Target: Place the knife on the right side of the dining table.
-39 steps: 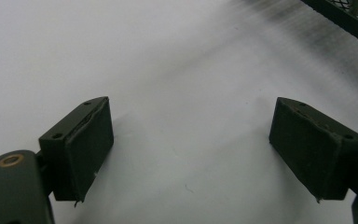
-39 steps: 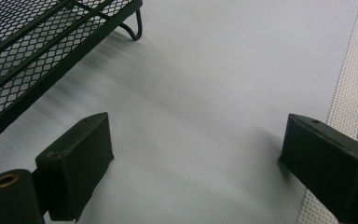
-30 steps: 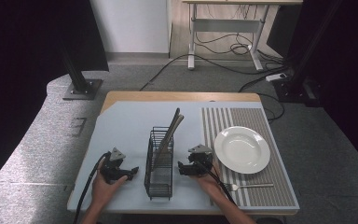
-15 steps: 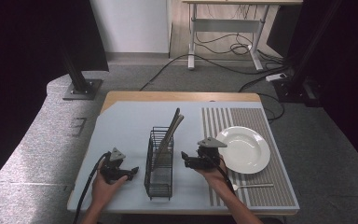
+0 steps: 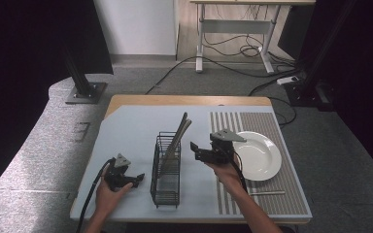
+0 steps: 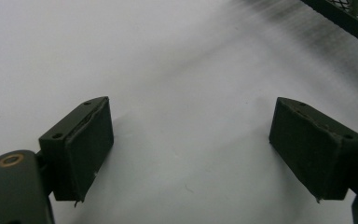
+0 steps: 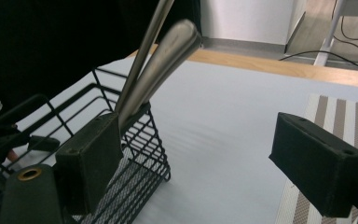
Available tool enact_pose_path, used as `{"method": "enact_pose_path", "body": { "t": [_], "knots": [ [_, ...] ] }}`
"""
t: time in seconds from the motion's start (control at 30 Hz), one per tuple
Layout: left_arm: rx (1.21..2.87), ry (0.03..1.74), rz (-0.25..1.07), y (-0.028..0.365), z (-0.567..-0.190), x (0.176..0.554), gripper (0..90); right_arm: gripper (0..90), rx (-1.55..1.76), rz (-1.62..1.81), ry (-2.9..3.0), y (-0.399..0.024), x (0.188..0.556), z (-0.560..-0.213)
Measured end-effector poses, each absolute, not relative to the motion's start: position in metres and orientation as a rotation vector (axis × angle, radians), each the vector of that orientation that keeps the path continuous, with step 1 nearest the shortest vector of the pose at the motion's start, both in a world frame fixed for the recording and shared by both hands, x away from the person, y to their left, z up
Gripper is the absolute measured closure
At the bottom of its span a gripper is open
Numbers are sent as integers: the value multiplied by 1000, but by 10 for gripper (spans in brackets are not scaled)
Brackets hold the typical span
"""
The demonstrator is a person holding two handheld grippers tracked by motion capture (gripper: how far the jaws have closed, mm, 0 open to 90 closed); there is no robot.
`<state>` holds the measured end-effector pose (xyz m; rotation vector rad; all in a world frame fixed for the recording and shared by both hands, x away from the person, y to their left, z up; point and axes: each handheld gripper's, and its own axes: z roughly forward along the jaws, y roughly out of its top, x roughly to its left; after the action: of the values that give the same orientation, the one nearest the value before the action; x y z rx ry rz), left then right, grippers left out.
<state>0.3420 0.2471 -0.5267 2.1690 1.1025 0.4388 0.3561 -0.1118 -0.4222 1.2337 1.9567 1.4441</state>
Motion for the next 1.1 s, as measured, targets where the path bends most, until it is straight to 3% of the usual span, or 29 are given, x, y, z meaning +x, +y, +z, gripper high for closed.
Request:
{"method": "enact_pose_path", "body": {
  "t": [0.77,1.1],
  "knots": [
    [2169,1102,440,247,-527,342,130,168,1185,1446,1961,-90,383,-388],
    [2169,1102,439,247,-527,342,130,243,1117,1440,1991,-68,405,-380]
  ]
}}
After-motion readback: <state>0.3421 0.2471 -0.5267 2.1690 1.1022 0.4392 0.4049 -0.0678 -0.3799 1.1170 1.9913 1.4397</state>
